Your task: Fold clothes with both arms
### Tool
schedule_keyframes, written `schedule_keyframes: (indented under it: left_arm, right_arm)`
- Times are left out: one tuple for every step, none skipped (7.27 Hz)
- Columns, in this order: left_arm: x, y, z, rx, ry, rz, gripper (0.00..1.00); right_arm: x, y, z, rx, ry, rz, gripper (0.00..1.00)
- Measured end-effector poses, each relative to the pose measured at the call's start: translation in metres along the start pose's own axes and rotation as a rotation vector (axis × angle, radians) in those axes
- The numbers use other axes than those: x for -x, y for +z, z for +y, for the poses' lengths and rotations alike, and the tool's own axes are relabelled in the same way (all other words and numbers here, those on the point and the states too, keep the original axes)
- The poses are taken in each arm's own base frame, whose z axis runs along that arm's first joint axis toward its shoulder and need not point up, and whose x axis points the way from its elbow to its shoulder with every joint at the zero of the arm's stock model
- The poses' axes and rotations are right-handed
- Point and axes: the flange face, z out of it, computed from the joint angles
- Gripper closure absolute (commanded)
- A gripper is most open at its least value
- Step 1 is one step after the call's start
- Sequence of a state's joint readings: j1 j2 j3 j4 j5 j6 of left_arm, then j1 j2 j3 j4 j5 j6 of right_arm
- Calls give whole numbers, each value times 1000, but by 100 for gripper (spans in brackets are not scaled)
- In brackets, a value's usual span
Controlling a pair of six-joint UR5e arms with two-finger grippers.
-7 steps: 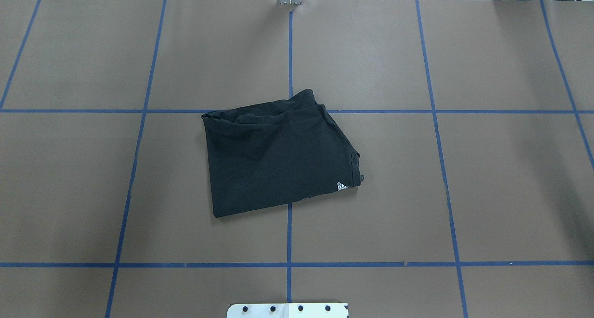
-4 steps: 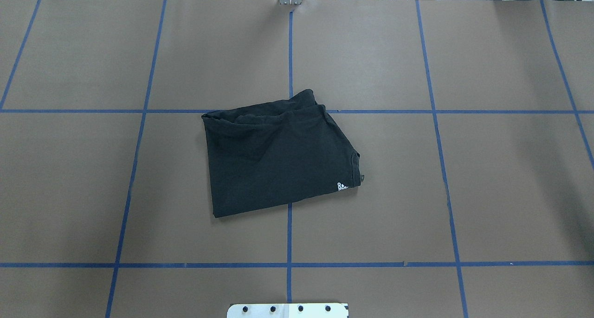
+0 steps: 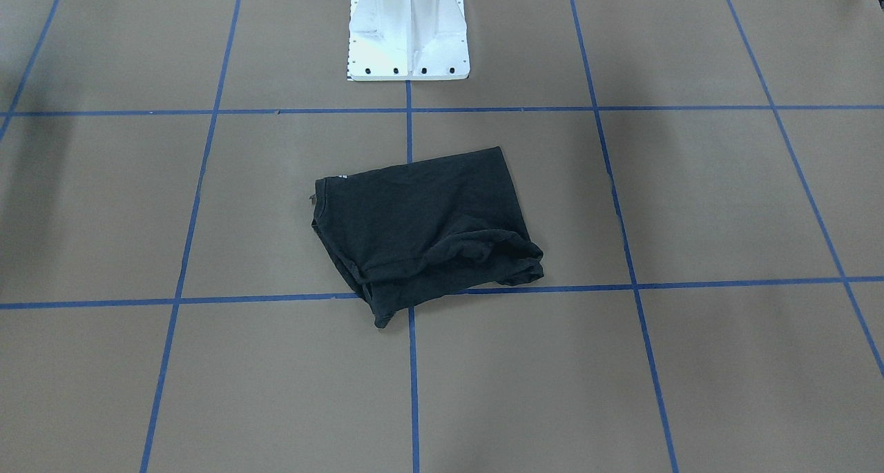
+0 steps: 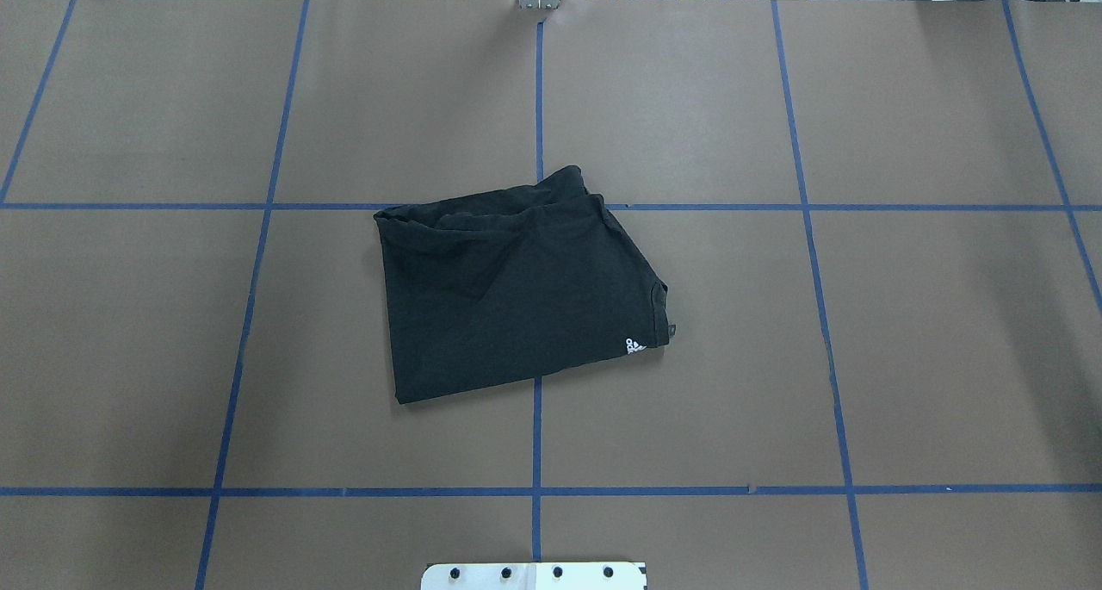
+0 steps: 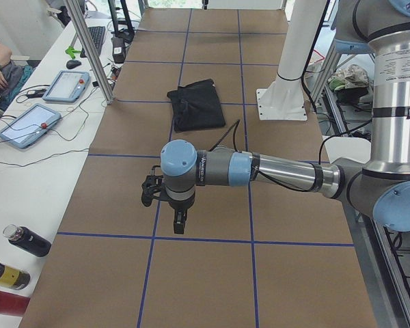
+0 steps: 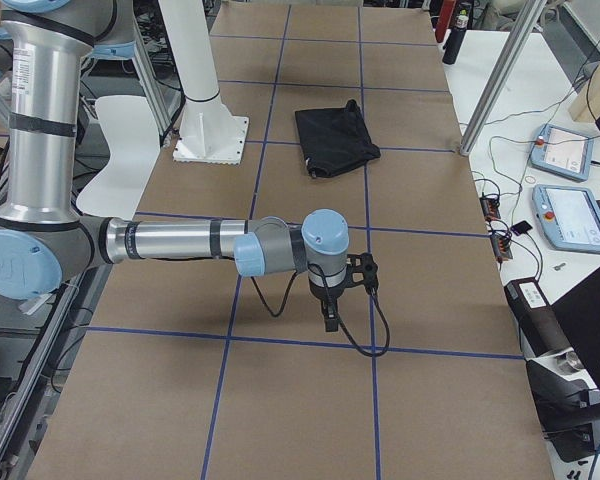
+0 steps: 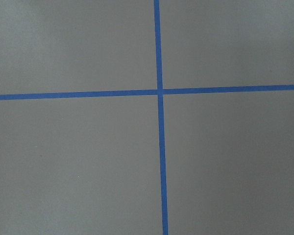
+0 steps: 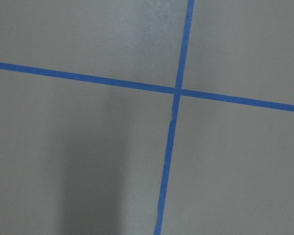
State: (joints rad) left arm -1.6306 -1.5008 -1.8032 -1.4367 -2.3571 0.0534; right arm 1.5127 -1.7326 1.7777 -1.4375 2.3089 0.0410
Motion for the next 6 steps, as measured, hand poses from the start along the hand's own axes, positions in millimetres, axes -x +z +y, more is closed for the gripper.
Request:
schedule_keyframes:
  left_arm:
    - [0, 0, 0, 0, 3, -1, 0]
    - [-1, -1, 0, -2, 8, -1, 0]
    - [-2, -1, -1, -3, 10, -1, 0]
    - [-4, -3, -1, -6, 13, 0, 0]
    - [-5, -4, -1, -8, 15, 1, 0]
    - [-5, -4, -1, -9, 17, 2, 0]
  right_arm:
    - [-8, -4, 13, -5, 18, 4, 0]
    - [-9, -11, 19, -12, 28, 6, 0]
    - [-6, -22, 22, -18, 36, 7, 0]
    - [-3, -29, 27, -15, 46, 11, 0]
    - [-3, -29, 35, -8, 53, 14, 0]
    - [-3, -29, 39, -4, 57, 13, 0]
